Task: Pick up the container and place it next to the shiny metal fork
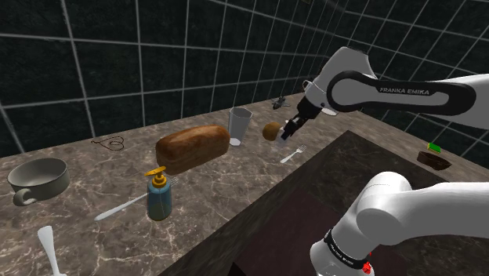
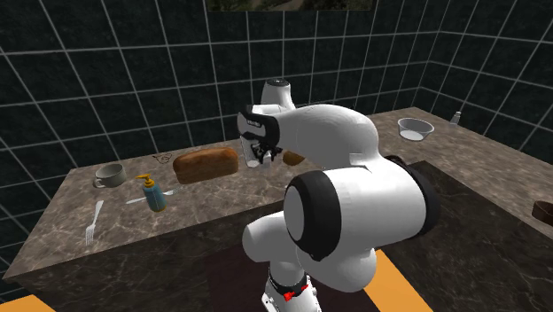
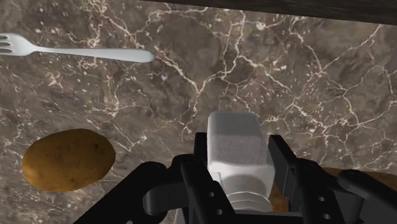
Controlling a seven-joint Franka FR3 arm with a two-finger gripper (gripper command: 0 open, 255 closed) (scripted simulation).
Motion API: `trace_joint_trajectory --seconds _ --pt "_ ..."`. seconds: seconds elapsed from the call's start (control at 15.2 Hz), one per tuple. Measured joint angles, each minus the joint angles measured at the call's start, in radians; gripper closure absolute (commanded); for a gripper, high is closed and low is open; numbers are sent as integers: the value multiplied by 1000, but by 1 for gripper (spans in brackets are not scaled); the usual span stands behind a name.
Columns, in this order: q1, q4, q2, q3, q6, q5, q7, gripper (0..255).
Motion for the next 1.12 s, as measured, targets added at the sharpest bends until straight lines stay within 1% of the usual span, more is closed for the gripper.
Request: trace_joint_trajectory --seconds 0.13,0.26,0.79,1.12 --pt "2 22 -4 5 -26 3 3 255" --pt "19 30 5 35 -26 19 35 255" --pt "118 62 80 219 19 109 236 255" --pt "165 132 178 337 50 150 366 255"
